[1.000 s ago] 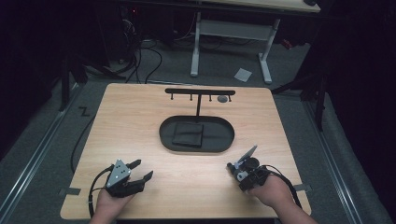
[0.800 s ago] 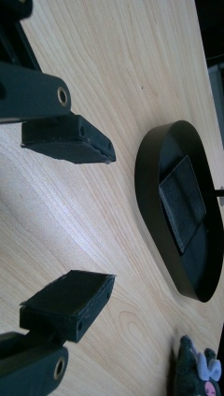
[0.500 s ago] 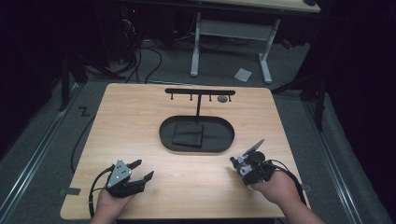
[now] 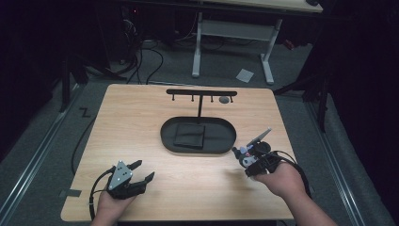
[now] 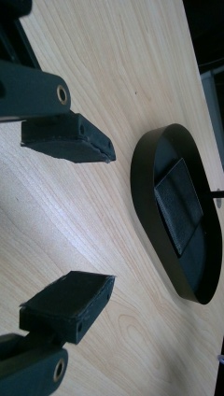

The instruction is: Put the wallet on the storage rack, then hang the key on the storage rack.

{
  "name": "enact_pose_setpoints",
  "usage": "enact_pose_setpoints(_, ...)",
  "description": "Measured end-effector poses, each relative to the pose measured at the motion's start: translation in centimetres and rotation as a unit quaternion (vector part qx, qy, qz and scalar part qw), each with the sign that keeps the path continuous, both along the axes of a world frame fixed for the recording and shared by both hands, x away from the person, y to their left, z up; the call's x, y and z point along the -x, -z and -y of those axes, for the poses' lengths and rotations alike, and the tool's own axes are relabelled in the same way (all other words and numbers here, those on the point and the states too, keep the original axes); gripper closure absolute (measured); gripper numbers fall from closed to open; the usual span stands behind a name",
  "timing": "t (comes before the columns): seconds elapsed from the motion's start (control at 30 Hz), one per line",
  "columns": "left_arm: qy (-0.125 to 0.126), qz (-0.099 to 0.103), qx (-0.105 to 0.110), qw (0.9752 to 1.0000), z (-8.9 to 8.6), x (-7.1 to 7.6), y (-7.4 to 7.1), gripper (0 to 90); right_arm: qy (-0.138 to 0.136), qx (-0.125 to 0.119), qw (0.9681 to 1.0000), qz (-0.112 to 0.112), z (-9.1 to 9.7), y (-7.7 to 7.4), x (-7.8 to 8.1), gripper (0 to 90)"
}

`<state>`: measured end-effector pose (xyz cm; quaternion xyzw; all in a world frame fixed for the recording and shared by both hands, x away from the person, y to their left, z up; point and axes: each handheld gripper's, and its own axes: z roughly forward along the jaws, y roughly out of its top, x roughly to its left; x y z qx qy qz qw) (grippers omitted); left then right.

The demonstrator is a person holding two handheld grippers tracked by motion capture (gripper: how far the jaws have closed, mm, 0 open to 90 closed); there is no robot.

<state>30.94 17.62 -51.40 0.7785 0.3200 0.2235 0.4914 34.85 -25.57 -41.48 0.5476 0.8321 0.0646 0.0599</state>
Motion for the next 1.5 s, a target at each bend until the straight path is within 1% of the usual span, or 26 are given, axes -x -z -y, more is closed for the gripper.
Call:
enact_pose_setpoints(0.03,-0.001,0.001,0.000,1.0000,0.0,0.0,0.0,33.8,0.002,0.002,1.0000,0.000,-0.1,-0.2,-0.1,46.3)
enact_pose_setpoints(0.13,-0.005,0.000,-0.003,1.0000,0.1,-0.1,0.1,32.7,0.004,-0.004,1.0000,0.003,-0.2,-0.6,-0.4,46.2)
enact_pose_setpoints(0.17,-0.006,-0.004,-0.007,0.9999,0.1,-0.1,0.1,32.4,0.002,-0.003,1.0000,0.005,-0.2,-0.8,-0.6,46.2)
enact_pose_setpoints(0.2,-0.007,-0.005,-0.007,0.9999,0.1,-0.1,0.1,32.1,0.006,-0.003,1.0000,0.005,-0.3,-1.0,-0.7,46.2)
enact_pose_setpoints(0.23,-0.008,-0.005,-0.007,0.9999,0.1,-0.1,0.1,31.8,0.003,-0.004,1.0000,0.005,-0.2,-1.0,-0.8,46.3)
enact_pose_setpoints(0.3,-0.009,-0.004,-0.007,0.9999,0.1,0.0,0.1,31.7,0.005,-0.006,1.0000,0.004,-0.3,-1.3,-1.0,46.3)
enact_pose_setpoints(0.47,-0.009,0.000,-0.004,0.9999,0.1,0.1,0.1,31.7,0.003,-0.010,0.9999,0.012,-0.5,-2.3,-1.5,46.3)
enact_pose_setpoints(0.53,-0.009,-0.001,-0.006,0.9999,0.1,0.1,0.1,31.7,0.008,-0.012,0.9998,0.014,-0.6,-2.8,-1.8,46.3)
enact_pose_setpoints(0.6,-0.008,-0.001,-0.005,1.0000,0.1,0.1,0.1,31.7,0.006,-0.014,0.9998,0.015,-0.5,-3.0,-2.0,46.3)
enact_pose_setpoints(0.63,-0.007,-0.001,-0.004,1.0000,0.1,0.1,0.1,31.7,0.010,-0.014,0.9997,0.014,-0.6,-3.1,-2.1,46.3)
enact_pose_setpoints(0.77,-0.005,-0.004,-0.004,1.0000,0.2,0.1,0.1,31.7,0.005,-0.008,0.9999,0.014,-0.8,-3.6,-2.7,46.3)
enact_pose_setpoints(0.93,-0.006,-0.005,-0.002,1.0000,0.2,0.0,0.1,31.7,0.011,-0.004,0.9998,0.017,-1.0,-4.4,-3.5,46.3)
enact_pose_setpoints(1.07,-0.006,-0.005,-0.001,1.0000,0.1,0.0,0.2,31.7,0.009,-0.002,0.9998,0.017,-1.6,-5.2,-4.2,46.3)
enact_pose_setpoints(1.1,-0.007,-0.005,-0.001,1.0000,0.1,0.0,0.2,31.7,0.011,-0.004,0.9998,0.017,-1.9,-5.5,-4.5,46.3)
enact_pose_setpoints(1.13,-0.007,-0.006,0.000,1.0000,0.1,0.0,0.2,31.7,0.011,-0.004,0.9998,0.017,-1.9,-5.5,-4.5,46.3)
enact_pose_setpoints(1.27,-0.008,-0.007,0.002,0.9999,0.0,0.0,0.1,31.7,0.005,-0.006,0.9998,0.017,-2.5,-6.2,-5.1,46.3)
enact_pose_setpoints(1.3,-0.007,-0.007,0.001,1.0000,0.0,0.0,0.1,31.7,0.000,-0.006,0.9998,0.019,-2.6,-6.3,-5.3,46.3)
enact_pose_setpoints(1.33,-0.007,-0.007,0.001,1.0000,0.1,0.0,0.1,31.6,0.002,-0.011,0.9998,0.019,-2.8,-6.5,-5.5,46.3)
enact_pose_setpoints(1.5,-0.006,-0.006,-0.001,1.0000,0.0,0.0,0.2,31.7,0.004,-0.020,0.9995,0.023,-3.3,-7.7,-6.5,46.3)
